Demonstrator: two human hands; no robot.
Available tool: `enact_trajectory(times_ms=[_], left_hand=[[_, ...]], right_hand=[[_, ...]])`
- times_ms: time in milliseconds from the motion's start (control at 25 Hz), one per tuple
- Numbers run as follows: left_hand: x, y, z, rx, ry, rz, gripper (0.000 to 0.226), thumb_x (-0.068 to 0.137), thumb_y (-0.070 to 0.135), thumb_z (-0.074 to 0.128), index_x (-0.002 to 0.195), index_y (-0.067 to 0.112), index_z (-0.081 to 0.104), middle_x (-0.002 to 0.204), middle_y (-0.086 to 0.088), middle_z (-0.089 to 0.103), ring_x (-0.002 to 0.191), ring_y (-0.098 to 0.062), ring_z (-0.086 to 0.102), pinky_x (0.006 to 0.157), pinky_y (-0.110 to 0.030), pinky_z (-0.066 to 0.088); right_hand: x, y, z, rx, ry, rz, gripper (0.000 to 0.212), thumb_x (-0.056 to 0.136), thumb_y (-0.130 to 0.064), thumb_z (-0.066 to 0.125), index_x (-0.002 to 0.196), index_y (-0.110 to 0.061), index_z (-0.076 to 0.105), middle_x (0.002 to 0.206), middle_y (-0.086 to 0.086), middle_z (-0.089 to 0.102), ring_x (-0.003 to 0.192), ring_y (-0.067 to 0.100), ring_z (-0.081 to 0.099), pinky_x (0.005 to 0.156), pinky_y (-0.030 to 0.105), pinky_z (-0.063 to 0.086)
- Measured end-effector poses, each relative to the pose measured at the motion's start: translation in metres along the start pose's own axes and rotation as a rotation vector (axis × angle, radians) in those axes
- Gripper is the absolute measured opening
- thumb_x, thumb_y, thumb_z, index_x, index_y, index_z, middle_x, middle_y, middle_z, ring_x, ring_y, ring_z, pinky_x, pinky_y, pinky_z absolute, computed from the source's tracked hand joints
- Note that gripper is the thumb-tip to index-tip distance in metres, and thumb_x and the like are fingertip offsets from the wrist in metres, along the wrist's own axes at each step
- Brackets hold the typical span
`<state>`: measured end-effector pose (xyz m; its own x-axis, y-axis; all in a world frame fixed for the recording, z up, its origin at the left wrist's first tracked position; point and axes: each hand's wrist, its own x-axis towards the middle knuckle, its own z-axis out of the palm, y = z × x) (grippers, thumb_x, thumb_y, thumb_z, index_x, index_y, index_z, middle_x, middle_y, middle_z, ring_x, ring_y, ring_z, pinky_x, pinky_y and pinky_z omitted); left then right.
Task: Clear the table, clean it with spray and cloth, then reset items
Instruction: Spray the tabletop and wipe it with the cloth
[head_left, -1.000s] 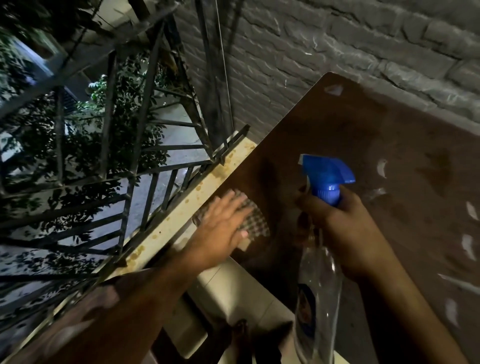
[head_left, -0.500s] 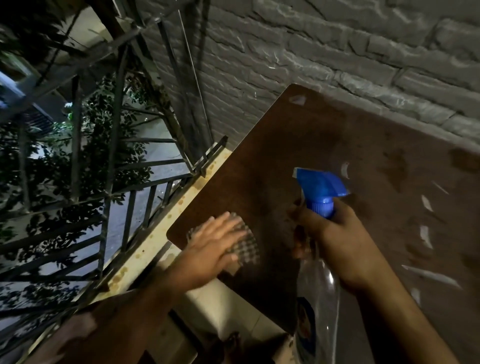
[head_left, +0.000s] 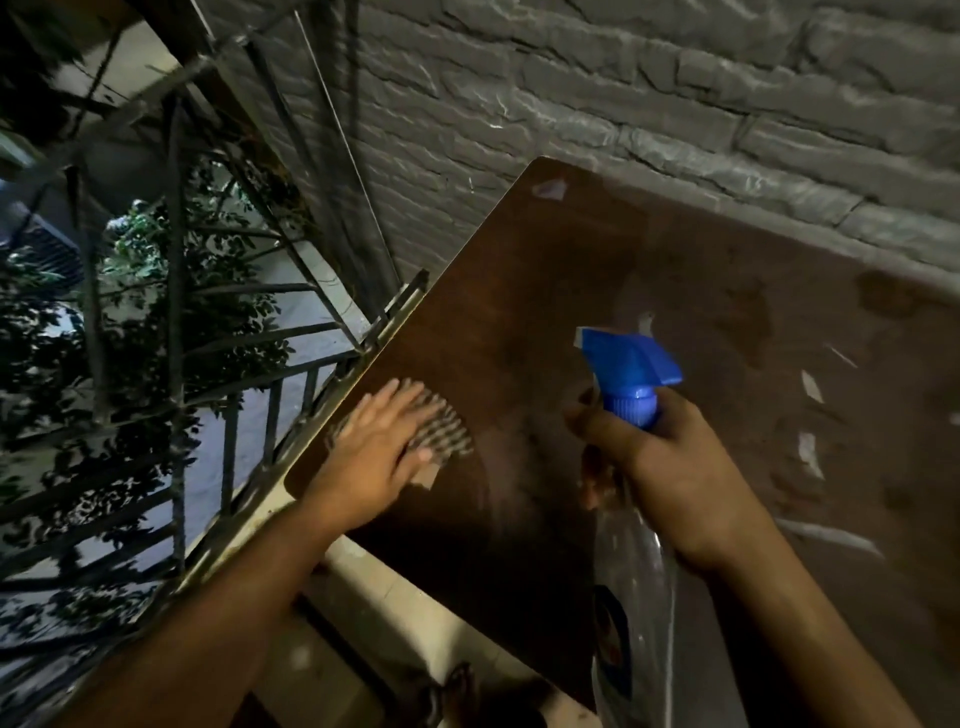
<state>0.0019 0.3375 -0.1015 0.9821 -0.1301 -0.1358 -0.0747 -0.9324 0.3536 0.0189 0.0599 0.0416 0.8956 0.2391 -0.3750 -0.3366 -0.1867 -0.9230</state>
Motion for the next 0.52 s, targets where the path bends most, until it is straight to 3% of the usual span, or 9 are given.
enact_trajectory(times_ms=[80,200,240,400,440,520], left_hand=[[0.017,0.03,0.016,0.051,-0.011,0.069,0.063,0.086,0.055,0.028,0.146,0.035,0.03,0.158,0.008,0.017,0.146,-0.009,-0.003,0.12,-0.044,0.002],[-0.02,0.055,0.043,0.077,-0.137,0.383,0.056,0.09,0.048,0.04,0.144,0.036,0.033,0.158,0.01,0.018,0.148,-0.011,0.002,0.119,-0.035,-0.002],[-0.014,0.046,0.036,0.048,-0.126,0.374,0.054,0.092,0.047,0.042,0.145,0.038,0.031,0.158,0.012,0.016,0.147,-0.008,0.0,0.119,-0.034,-0.003],[0.071,0.042,0.005,0.05,-0.004,0.004,0.054,0.096,0.039,0.046,0.147,0.035,0.028,0.159,0.008,0.016,0.147,-0.011,-0.001,0.12,-0.039,-0.003],[0.075,0.055,0.012,0.07,-0.005,0.042,0.054,0.095,0.038,0.048,0.146,0.033,0.03,0.159,0.007,0.017,0.147,-0.012,0.0,0.119,-0.037,-0.005],[0.052,0.078,0.036,0.075,-0.089,0.307,0.053,0.093,0.042,0.046,0.145,0.033,0.034,0.159,0.009,0.017,0.148,-0.012,0.0,0.119,-0.034,-0.006]], right_hand=[[0.003,0.004,-0.004,0.011,0.013,-0.001,0.014,0.086,-0.021,0.067,0.093,-0.01,0.06,0.064,0.011,0.063,0.056,0.023,0.059,0.057,0.035,0.052],[0.004,0.006,-0.016,0.056,0.027,0.016,0.012,0.085,-0.022,0.07,0.089,-0.014,0.062,0.063,0.008,0.064,0.059,0.026,0.061,0.062,0.044,0.053],[0.004,0.007,-0.022,0.05,0.035,0.017,0.015,0.083,-0.026,0.071,0.088,-0.015,0.062,0.064,0.008,0.064,0.06,0.028,0.061,0.063,0.047,0.053],[0.012,0.009,-0.041,0.03,0.062,0.019,0.02,0.083,-0.03,0.071,0.091,-0.015,0.061,0.065,0.009,0.063,0.06,0.03,0.06,0.068,0.053,0.054],[0.015,0.009,-0.045,0.046,0.057,0.022,0.017,0.084,-0.028,0.07,0.091,-0.016,0.061,0.063,0.007,0.063,0.059,0.028,0.06,0.067,0.051,0.054],[0.017,0.01,-0.051,0.069,0.066,0.024,0.016,0.084,-0.026,0.07,0.091,-0.014,0.061,0.061,0.004,0.062,0.057,0.026,0.06,0.064,0.048,0.053]])
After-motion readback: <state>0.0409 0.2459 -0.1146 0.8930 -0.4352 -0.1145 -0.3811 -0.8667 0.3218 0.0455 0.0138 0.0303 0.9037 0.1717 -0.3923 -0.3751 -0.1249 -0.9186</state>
